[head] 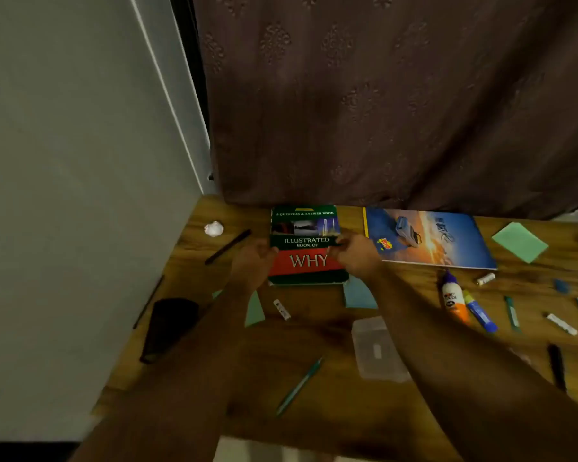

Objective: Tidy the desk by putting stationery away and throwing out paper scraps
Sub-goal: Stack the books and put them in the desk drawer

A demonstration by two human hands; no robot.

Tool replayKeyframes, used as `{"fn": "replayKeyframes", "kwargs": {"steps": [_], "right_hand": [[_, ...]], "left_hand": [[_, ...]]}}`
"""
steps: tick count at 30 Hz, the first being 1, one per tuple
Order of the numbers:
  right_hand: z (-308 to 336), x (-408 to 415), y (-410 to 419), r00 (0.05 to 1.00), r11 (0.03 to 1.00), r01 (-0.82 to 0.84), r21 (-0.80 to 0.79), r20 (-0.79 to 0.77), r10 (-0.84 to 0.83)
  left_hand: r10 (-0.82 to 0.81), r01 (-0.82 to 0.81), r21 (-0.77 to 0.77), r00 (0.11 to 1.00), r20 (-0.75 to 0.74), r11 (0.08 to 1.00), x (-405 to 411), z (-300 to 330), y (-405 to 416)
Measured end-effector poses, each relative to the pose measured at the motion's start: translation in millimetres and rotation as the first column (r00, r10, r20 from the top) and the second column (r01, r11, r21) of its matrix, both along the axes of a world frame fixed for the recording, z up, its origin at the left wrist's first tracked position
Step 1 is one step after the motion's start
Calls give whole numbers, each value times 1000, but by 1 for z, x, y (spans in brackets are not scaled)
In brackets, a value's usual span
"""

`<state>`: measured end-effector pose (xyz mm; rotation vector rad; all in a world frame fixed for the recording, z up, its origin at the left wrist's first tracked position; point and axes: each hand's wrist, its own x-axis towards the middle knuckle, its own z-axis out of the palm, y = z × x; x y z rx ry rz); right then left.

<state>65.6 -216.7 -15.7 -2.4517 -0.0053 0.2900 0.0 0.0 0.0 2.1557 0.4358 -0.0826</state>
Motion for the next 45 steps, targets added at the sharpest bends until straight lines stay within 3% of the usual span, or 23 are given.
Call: {"fn": "replayKeyframes", "kwargs": {"steps": [2,5,9,16,23,27,33,38,45], "right_hand": [[-3,11,-1,999,999,1,-48,-33,-2],[-17,32,0,997,999,42,4,-64,-42],[-18,46,4,1000,1000,21,-6,-22,-21],[-26,62,13,944,948,276,157,-230,-237],[-25,59,21,932,915,311,255,-268,-243],[-12,48,26,866,775,483,408,-352,-355],[9,25,19,778,671,579,463,-559,-285],[15,5,4,766,603,623,498,-544,-343],[23,-26,-33,762,466,648,603,-526,-378]], "left_hand": [[24,-26,-53,999,-37,998,13,-3,-2],[38,-46,-80,995,-96,996,38,-16,3],[98,-150,-263,974,-203,953,65,-29,9],[160,-200,-194,966,-201,960,84,-46,2],[208,-323,-438,934,-291,839,92,-45,8],[160,-328,-508,925,-345,796,86,-29,9],[64,-257,-469,919,-388,845,82,-24,13],[-52,-134,-482,934,-353,866,74,-17,-8],[-132,-62,-567,947,-295,821,65,-3,-37]]}}
